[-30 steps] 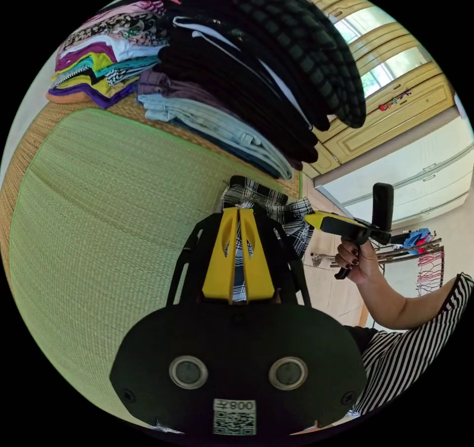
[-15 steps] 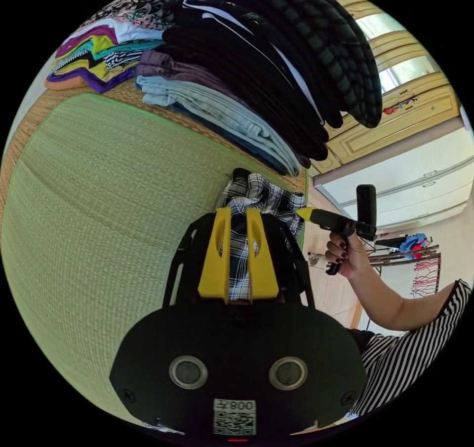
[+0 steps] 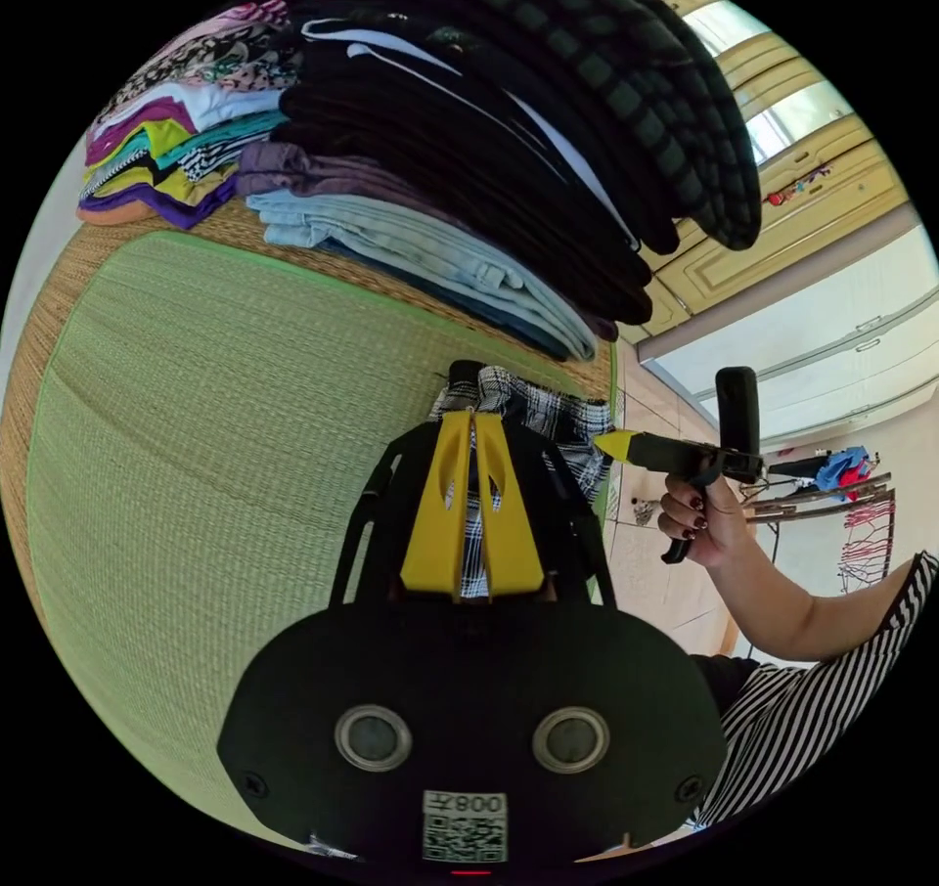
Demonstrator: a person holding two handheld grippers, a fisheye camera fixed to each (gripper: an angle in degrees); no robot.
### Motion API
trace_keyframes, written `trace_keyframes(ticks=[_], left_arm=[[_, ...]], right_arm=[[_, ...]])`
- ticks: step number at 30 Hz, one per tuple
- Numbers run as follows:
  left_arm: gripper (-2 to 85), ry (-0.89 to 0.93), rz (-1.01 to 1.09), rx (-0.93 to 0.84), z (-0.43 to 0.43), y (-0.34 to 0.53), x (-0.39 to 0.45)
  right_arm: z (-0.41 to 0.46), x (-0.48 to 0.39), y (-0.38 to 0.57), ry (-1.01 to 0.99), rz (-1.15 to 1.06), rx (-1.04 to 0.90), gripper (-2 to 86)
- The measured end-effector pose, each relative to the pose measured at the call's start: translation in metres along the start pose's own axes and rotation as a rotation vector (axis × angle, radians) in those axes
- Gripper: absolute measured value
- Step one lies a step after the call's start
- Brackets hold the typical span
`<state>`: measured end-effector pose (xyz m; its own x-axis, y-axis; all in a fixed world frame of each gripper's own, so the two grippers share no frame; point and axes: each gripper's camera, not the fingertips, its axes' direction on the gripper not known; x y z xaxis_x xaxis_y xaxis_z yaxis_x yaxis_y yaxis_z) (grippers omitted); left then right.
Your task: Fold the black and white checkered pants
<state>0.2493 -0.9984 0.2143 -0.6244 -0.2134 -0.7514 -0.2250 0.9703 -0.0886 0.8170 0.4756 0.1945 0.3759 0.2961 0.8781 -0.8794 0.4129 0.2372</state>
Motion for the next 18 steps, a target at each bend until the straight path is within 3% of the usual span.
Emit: trace_keyframes(ticks=[5, 11, 18], left_arm=[[0.2, -0.012, -0.039, 0.044, -0.003, -0.006, -0.007], [0.3, -0.075, -0.059, -0.07, 0.025, -0.008, -0.014], [0.9, -0.024, -0.065, -0.044, 0.026, -0.004, -0.015]], right_arm=[[-0.006, -0.001, -0.012, 0.006, -0.012, 0.006, 0.7], [-0.002, 0.025, -0.018, 0.033, 0.119, -0.033, 0.7], [-0.011, 0.019, -0.015, 0.119, 0.13, 0.0, 0.6]])
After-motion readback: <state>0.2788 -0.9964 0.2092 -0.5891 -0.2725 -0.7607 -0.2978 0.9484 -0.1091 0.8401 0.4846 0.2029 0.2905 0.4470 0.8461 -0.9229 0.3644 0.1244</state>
